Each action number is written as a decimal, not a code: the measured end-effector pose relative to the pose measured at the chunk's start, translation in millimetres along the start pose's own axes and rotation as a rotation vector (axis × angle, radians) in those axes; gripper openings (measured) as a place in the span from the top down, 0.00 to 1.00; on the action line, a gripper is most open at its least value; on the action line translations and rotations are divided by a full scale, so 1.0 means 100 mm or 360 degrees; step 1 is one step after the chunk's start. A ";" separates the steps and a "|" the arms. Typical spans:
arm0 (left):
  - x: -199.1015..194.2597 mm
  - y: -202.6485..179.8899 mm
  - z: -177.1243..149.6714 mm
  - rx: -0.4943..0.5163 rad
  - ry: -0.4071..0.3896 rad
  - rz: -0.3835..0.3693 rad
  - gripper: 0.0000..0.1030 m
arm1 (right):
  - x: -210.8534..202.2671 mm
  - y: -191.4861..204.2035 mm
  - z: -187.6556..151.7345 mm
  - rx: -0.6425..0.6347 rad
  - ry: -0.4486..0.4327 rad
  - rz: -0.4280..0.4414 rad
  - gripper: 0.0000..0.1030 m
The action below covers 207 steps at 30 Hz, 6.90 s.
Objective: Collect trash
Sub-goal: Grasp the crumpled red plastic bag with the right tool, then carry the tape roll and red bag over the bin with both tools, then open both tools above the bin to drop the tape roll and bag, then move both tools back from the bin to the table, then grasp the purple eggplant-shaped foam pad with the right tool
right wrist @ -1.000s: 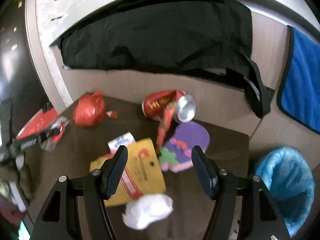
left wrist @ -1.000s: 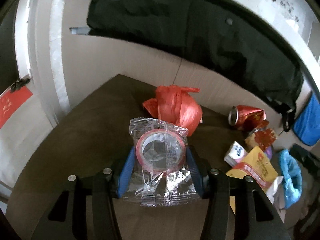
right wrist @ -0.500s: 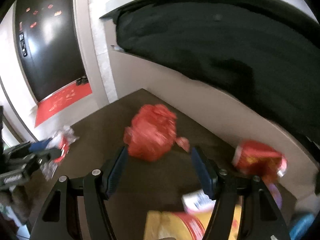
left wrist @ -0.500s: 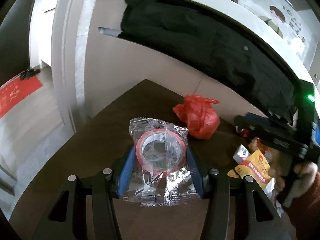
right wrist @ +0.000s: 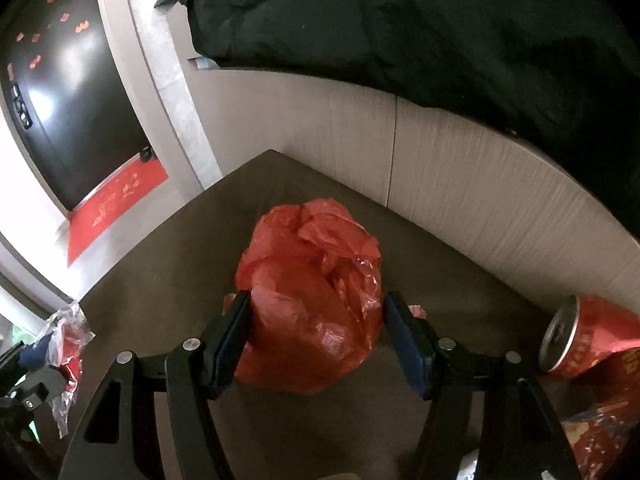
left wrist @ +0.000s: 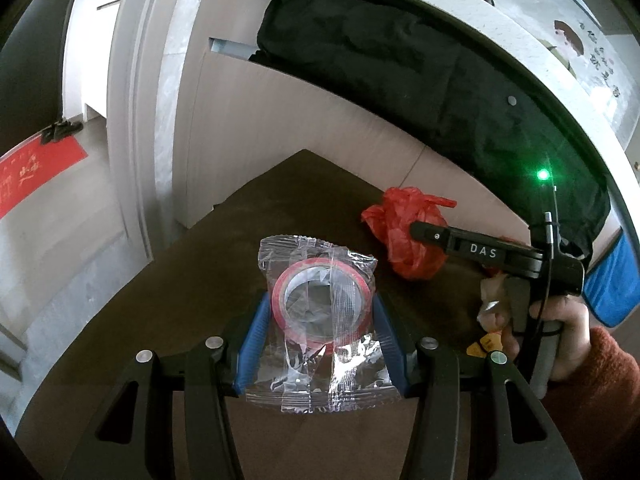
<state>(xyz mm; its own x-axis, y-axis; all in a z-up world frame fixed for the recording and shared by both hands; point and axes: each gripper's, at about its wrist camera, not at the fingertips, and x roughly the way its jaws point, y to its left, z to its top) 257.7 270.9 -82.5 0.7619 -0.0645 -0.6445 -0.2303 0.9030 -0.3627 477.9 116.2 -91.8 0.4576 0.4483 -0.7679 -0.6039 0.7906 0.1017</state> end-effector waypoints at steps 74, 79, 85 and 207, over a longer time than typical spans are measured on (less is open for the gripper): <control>0.17 -4.99 -1.31 0.0977 0.0042 -0.0606 0.49 | -4.10 -2.95 -3.16 0.0786 -0.0649 -0.0732 0.52; 0.33 -5.00 -1.33 0.0955 0.0094 -0.0599 0.49 | -3.97 -3.07 -3.16 0.0809 -0.0616 -0.0716 0.52; 0.49 -5.02 -1.35 0.0938 0.0140 -0.0611 0.49 | -3.81 -3.16 -3.14 0.0818 -0.0574 -0.0694 0.52; 0.94 -1.82 -0.04 0.0341 0.0280 -0.0345 0.16 | -1.55 -1.35 -2.12 0.0390 0.0057 -0.0146 0.33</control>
<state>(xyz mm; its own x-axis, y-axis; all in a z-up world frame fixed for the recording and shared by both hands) 369.0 99.0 -79.5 0.6588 -0.3201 -0.6808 0.0722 0.9277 -0.3663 350.0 -148.6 -120.9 0.4768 0.3587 -0.8025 -0.3830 0.9065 0.1776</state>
